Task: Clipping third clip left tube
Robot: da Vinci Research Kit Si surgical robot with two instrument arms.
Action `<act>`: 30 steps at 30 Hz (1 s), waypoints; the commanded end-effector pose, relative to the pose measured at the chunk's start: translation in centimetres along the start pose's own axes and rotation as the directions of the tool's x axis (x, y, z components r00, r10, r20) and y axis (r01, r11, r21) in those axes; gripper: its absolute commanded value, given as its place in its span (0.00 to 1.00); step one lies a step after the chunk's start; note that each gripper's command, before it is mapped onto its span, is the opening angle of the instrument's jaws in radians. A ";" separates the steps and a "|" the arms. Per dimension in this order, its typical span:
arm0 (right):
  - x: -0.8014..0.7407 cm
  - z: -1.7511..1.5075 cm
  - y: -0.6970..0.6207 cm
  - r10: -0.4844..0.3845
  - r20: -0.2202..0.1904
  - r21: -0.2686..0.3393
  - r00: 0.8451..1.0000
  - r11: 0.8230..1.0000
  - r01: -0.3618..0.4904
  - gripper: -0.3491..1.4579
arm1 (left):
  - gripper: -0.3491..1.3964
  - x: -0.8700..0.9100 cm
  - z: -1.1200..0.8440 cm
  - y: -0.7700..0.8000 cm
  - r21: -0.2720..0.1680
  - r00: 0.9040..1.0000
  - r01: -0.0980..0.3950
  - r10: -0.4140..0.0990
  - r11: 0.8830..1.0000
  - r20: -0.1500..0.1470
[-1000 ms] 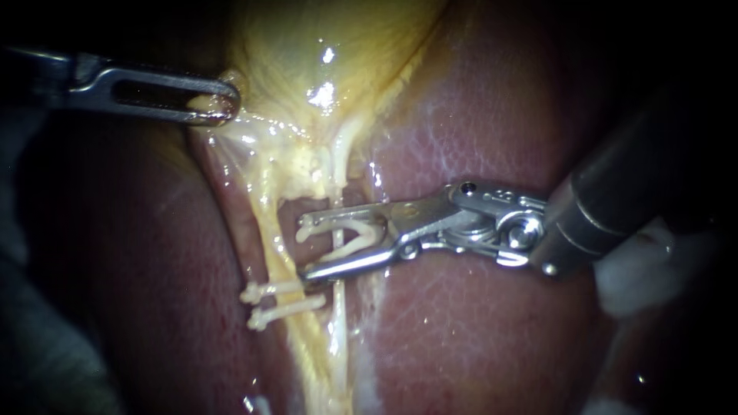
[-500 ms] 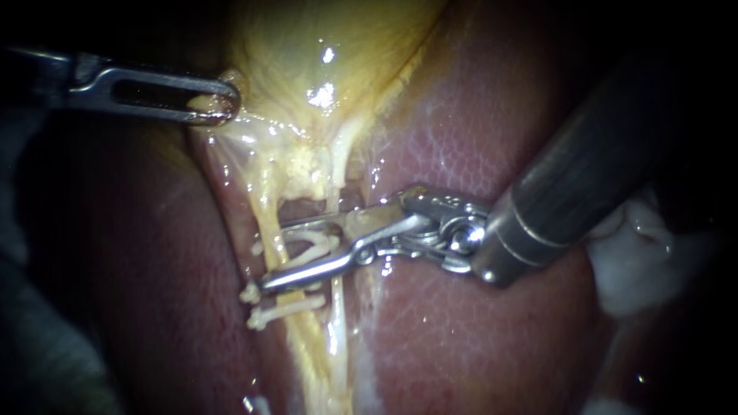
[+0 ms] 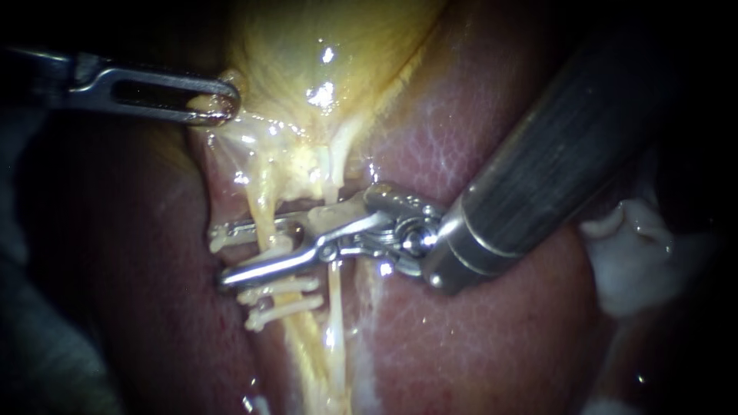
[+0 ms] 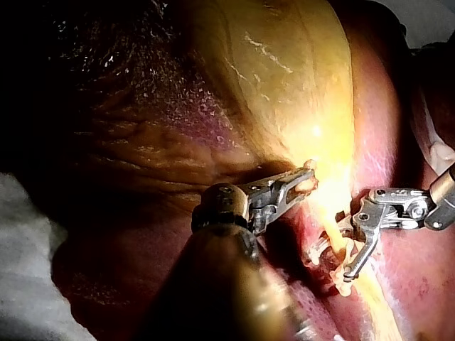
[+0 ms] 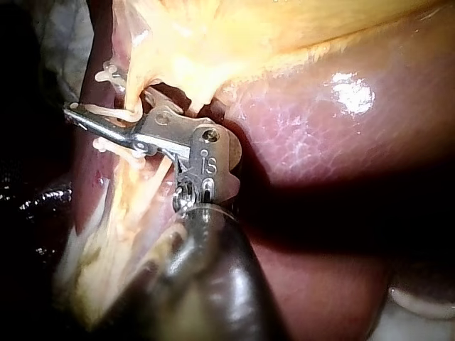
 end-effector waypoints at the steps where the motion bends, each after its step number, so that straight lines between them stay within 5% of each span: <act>1: 0.05 -0.01 -0.03 0.000 -0.003 0.002 1.000 1.000 0.000 0.46 | 0.00 0.00 0.00 0.00 0.000 1.000 0.000 0.000 1.000 0.000; 15: 0.39 -0.06 -0.46 0.040 -0.021 0.118 0.999 0.992 -0.037 0.44 | 0.00 0.00 0.00 0.00 0.000 1.000 0.000 0.000 1.000 0.000; 24: 0.38 -0.05 -0.46 0.059 -0.045 0.083 0.997 0.995 -0.055 0.40 | 0.00 0.00 0.00 0.00 0.000 1.000 0.000 0.000 1.000 0.000; 30: 0.37 -0.06 -0.44 0.064 -0.053 0.070 0.997 0.996 -0.060 0.25 | 0.00 0.00 0.01 0.00 0.000 1.000 0.000 0.000 1.000 0.000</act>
